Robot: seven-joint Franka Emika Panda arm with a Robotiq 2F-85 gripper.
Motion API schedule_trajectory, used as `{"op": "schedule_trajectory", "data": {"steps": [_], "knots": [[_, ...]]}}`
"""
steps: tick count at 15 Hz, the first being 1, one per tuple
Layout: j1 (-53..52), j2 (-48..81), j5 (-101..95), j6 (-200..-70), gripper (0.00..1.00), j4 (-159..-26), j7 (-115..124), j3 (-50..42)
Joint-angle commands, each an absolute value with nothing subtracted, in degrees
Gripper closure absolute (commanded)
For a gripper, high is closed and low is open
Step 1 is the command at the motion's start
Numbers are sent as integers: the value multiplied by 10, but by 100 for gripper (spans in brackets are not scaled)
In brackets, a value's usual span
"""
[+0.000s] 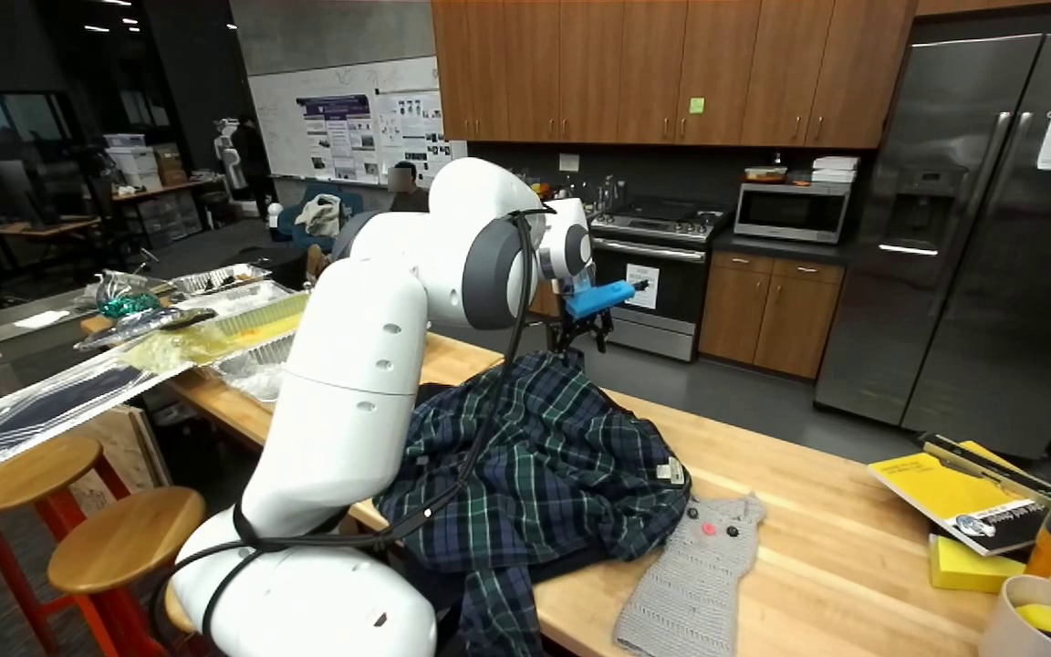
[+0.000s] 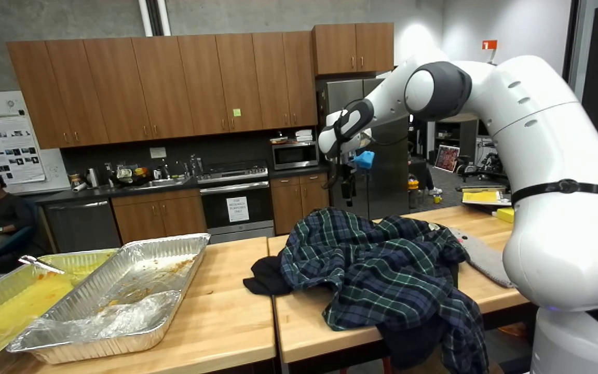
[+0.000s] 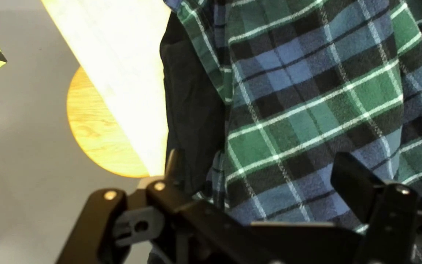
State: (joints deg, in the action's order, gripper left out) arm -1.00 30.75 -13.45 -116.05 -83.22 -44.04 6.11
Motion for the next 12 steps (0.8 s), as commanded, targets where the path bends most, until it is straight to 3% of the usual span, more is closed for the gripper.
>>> {"op": "schedule_trajectory", "data": {"steps": [1,6,7,8,12], "knots": [[-19,359,-128,-1126,0,-768,-448,60],[-34,408,-128,-1105,0,-734,-445,65],[-36,415,-127,-1104,25,-730,-445,67],[-39,420,-127,-1103,26,-727,-446,68],[-43,422,-125,-1107,55,-734,-446,73]]}}
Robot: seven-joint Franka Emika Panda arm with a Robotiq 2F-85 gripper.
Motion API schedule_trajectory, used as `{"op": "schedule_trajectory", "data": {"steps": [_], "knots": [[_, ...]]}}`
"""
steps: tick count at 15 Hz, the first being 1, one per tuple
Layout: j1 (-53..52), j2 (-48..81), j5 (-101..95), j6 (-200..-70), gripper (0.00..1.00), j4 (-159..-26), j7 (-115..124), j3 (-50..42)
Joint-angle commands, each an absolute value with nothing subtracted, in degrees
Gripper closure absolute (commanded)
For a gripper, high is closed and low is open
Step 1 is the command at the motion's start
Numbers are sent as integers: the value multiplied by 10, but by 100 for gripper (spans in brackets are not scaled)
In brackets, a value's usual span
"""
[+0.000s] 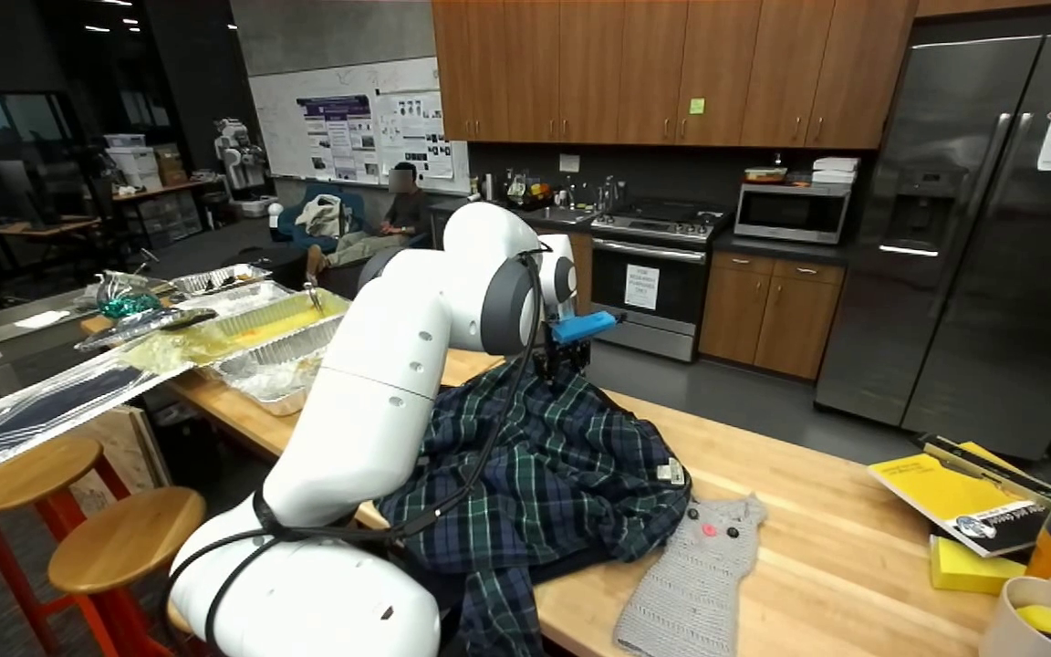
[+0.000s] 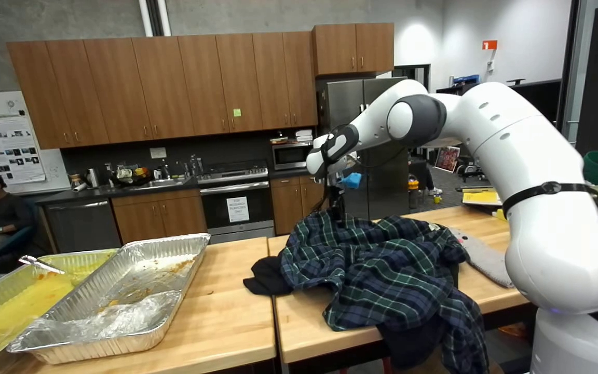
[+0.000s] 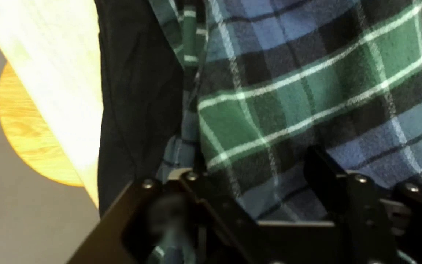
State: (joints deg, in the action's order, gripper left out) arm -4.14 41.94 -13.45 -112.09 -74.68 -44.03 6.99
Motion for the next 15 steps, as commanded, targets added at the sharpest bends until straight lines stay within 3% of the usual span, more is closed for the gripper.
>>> {"op": "schedule_trajectory", "data": {"steps": [1,6,15], "knots": [[-43,416,-126,-1111,62,-742,-444,74],[-46,363,-139,-1156,99,-803,-432,72],[-119,258,-243,-1297,98,-1022,-329,68]]}}
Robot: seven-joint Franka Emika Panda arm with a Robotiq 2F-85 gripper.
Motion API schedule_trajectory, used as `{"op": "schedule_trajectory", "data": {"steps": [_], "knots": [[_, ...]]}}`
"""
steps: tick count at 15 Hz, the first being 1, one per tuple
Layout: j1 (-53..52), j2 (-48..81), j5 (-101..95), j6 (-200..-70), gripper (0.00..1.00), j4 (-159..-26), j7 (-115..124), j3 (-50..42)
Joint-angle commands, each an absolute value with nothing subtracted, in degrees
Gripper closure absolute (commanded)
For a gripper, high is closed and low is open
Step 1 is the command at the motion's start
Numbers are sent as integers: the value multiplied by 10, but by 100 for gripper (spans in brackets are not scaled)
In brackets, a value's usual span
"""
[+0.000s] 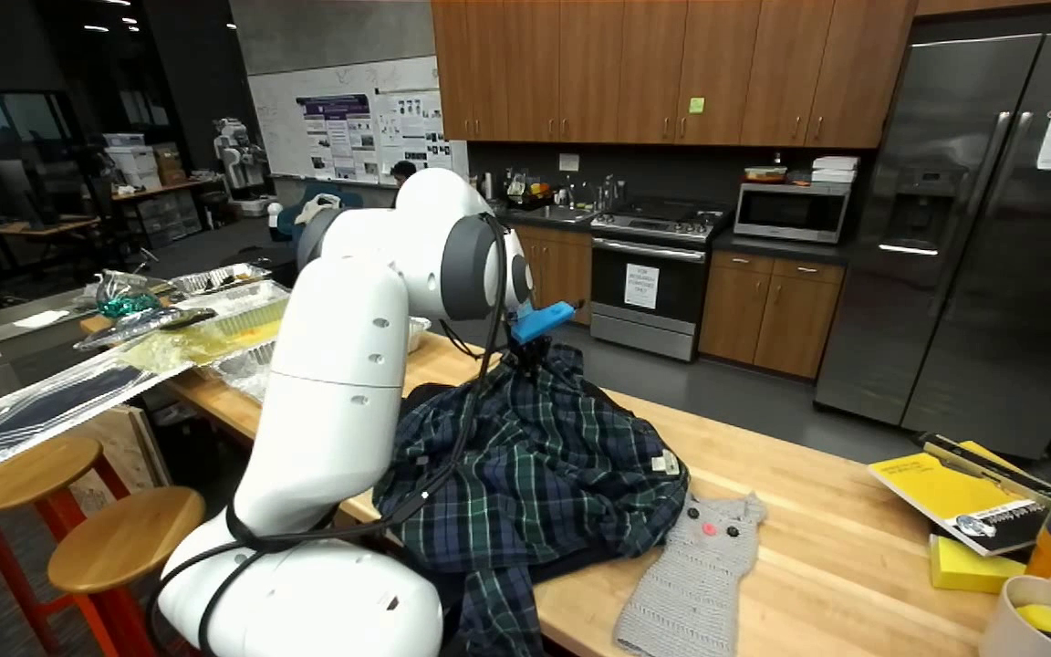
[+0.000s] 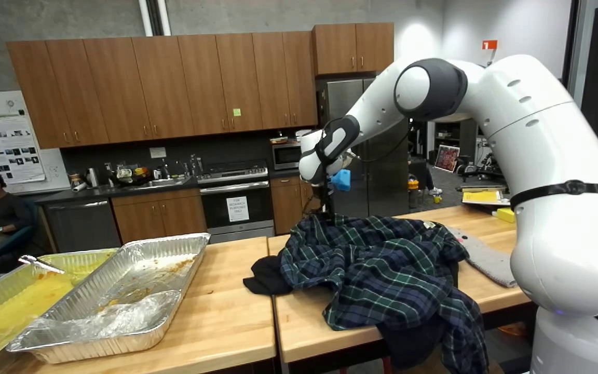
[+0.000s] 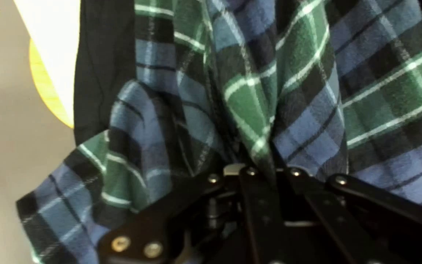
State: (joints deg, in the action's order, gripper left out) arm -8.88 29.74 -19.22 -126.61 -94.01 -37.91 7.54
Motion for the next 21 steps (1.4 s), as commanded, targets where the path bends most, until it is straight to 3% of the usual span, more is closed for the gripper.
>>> {"op": "schedule_trajectory", "data": {"steps": [1,2,3,4,7,16,21], "knots": [[-130,257,-268,-1296,98,-1037,-309,67],[-139,263,-291,-1291,98,-1045,-289,66],[-146,267,-308,-1285,90,-1052,-269,66],[-150,268,-322,-1281,66,-1058,-255,67],[-148,254,-337,-1284,59,-1082,-232,73],[-77,116,-277,-1353,1,-1169,-255,74],[-35,77,-207,-1379,0,-1188,-296,63]]}}
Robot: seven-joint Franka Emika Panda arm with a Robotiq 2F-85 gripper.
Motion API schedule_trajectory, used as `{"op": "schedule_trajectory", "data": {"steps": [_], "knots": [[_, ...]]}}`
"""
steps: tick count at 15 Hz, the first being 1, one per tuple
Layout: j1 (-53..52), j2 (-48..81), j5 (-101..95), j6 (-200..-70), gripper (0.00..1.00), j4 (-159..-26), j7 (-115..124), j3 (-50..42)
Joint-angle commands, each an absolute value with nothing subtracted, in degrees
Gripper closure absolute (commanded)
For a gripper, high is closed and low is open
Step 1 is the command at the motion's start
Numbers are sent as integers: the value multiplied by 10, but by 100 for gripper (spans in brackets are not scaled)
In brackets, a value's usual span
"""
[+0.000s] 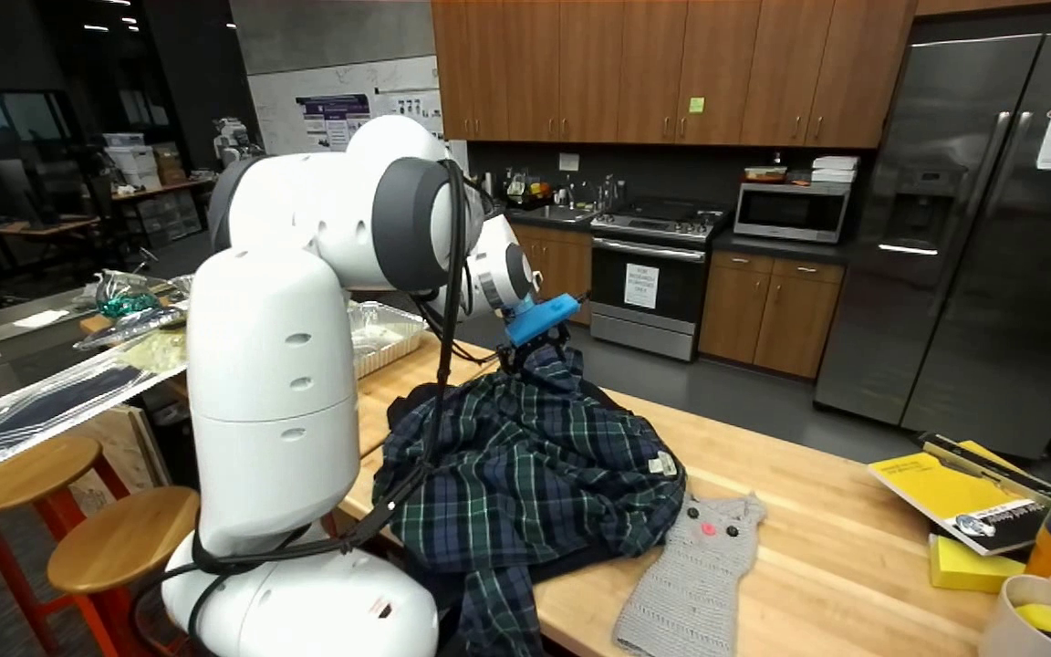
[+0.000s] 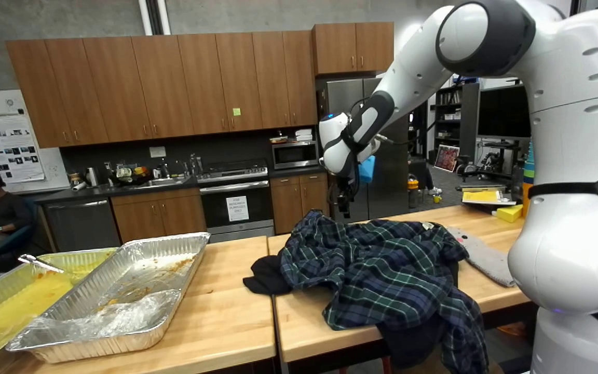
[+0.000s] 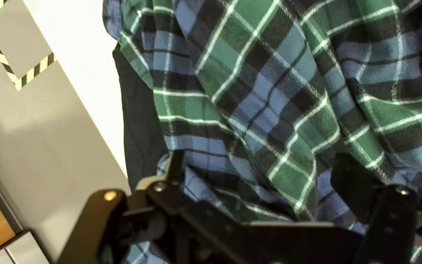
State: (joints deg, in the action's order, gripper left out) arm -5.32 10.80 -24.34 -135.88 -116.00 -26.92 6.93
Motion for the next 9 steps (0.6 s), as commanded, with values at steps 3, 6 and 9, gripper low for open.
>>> {"op": "schedule_trajectory", "data": {"steps": [3,6,9], "knots": [[-8,87,-80,-1377,0,-1174,-353,69],[9,99,54,-1341,0,-1153,-387,69],[13,104,95,-1323,0,-1132,-359,58]]}}
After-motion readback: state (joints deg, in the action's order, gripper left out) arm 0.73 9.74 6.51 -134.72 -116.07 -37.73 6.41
